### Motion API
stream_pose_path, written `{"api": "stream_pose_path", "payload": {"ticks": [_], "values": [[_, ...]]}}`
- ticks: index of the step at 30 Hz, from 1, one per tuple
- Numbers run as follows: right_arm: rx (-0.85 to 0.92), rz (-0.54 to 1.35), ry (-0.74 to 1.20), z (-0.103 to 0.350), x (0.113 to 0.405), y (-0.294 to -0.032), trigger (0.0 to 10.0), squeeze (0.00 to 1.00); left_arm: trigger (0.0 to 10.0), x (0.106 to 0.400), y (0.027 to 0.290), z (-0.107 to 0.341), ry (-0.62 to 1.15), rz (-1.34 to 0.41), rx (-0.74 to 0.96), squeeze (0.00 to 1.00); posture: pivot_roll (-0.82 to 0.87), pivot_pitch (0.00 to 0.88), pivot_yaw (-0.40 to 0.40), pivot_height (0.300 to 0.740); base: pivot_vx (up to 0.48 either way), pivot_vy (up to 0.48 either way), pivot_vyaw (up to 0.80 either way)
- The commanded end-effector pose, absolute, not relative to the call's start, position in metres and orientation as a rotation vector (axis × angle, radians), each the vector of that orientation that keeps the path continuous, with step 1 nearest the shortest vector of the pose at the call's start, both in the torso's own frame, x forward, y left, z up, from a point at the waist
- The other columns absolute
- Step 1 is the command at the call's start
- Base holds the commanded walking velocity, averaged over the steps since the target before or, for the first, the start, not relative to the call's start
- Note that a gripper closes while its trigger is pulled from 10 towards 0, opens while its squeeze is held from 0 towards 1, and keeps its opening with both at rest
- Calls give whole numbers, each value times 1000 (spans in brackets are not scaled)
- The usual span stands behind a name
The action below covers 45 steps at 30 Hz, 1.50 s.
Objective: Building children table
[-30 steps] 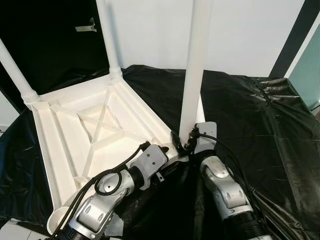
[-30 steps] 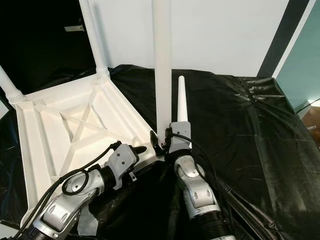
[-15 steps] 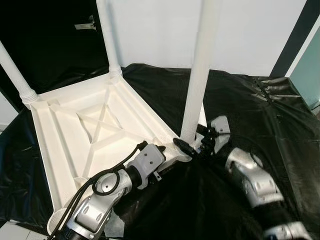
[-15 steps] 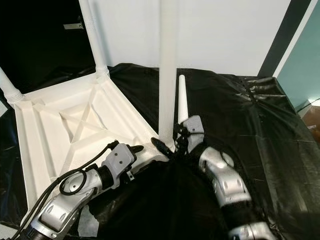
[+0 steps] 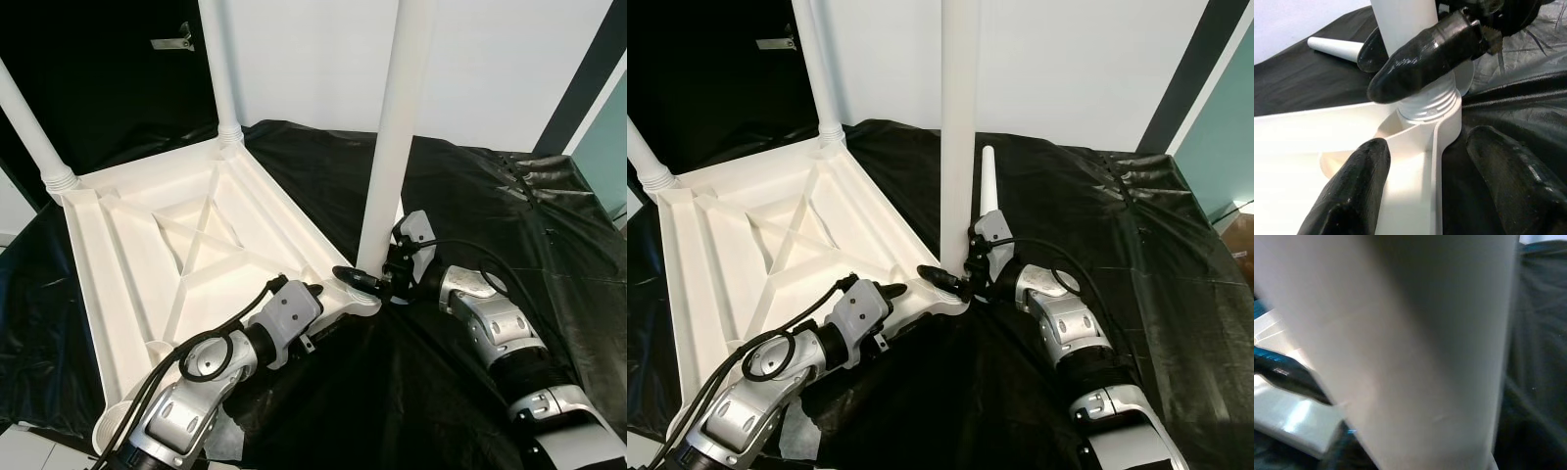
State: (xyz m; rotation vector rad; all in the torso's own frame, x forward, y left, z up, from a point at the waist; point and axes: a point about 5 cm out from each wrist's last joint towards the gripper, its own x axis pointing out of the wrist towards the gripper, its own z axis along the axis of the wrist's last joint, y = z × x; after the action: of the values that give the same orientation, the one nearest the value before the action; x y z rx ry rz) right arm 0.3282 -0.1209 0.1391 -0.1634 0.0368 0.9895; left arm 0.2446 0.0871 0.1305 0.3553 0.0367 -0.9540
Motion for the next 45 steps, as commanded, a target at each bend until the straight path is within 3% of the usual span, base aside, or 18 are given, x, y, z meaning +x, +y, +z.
{"api": "stream_pose_path", "payload": {"ticks": [1,8,9,26,30,33,45], "values": [[-173,1009,47,139,330,-119,0,0,10000,245,91,129,41,-941,372,0,50,0,-73,740,0,0,0],[-156,963,67,134,329,-122,0,0,10000,243,90,127,44,-936,370,0,42,0,-71,740,0,0,0],[-174,921,84,130,329,-122,10000,0,10000,243,90,126,45,-937,370,0,39,0,-72,740,0,0,0],[-6,527,80,123,315,-91,10000,0,10000,241,88,124,46,-953,366,0,11,0,-63,740,0,0,0],[34,349,68,125,309,-79,10000,0,10000,239,89,124,49,-956,362,0,7,0,-57,740,0,0,0],[76,359,80,126,303,-68,10000,0,10000,238,88,124,50,-959,359,0,2,0,-52,740,0,0,0],[54,318,68,131,298,-71,10000,0,10000,240,86,126,52,-963,357,0,-12,0,-38,740,0,0,0]]}}
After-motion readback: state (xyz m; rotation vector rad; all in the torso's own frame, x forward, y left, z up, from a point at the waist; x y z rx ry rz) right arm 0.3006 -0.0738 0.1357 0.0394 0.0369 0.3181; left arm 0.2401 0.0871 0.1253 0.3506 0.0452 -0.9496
